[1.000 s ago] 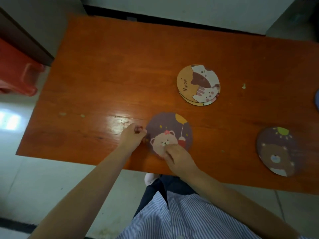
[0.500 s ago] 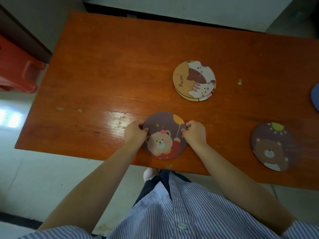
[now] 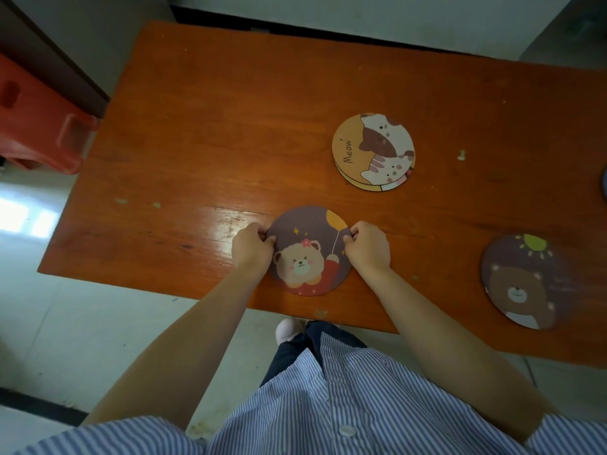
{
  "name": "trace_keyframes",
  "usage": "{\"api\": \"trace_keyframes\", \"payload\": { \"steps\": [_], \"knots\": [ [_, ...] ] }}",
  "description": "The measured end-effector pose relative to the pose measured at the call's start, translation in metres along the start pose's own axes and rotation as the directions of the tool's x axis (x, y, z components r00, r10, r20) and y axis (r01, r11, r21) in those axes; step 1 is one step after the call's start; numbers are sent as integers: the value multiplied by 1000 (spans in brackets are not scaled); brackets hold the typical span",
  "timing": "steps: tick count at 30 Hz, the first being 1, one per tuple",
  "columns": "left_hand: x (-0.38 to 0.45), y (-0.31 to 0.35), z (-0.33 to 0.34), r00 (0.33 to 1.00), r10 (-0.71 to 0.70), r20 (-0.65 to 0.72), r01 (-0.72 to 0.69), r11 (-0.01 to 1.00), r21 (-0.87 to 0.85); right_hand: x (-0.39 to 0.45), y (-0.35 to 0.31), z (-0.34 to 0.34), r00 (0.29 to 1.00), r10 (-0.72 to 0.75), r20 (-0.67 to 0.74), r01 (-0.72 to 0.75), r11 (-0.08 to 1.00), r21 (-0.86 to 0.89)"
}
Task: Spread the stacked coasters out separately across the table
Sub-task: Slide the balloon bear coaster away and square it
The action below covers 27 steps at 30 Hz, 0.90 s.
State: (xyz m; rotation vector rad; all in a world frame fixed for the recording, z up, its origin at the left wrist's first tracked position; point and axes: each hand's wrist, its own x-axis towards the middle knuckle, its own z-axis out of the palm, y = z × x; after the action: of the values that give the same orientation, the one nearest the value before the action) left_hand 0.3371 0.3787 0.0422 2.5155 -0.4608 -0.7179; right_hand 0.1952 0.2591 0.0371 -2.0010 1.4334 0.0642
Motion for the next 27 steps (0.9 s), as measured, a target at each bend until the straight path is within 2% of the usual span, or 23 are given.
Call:
{"api": "trace_keyframes", "payload": {
  "steps": [9, 18, 24, 27],
  "knots": [
    [7, 7, 0, 999, 44, -26, -45, 998, -48, 3, 3, -4, 999, -2, 44, 4, 998, -56],
    [9, 6, 5, 995, 102, -10, -101, 993, 55, 12, 5, -10, 988, -16, 153, 43, 983, -177],
    [13, 13, 0, 998, -57, -22, 54, 992, -111, 18, 5, -14, 967, 26, 252, 15, 987, -162],
    [21, 21, -2, 999, -26, -23, 24, 997, -74, 17, 5, -13, 960, 51, 277, 0, 983, -184]
  ]
}}
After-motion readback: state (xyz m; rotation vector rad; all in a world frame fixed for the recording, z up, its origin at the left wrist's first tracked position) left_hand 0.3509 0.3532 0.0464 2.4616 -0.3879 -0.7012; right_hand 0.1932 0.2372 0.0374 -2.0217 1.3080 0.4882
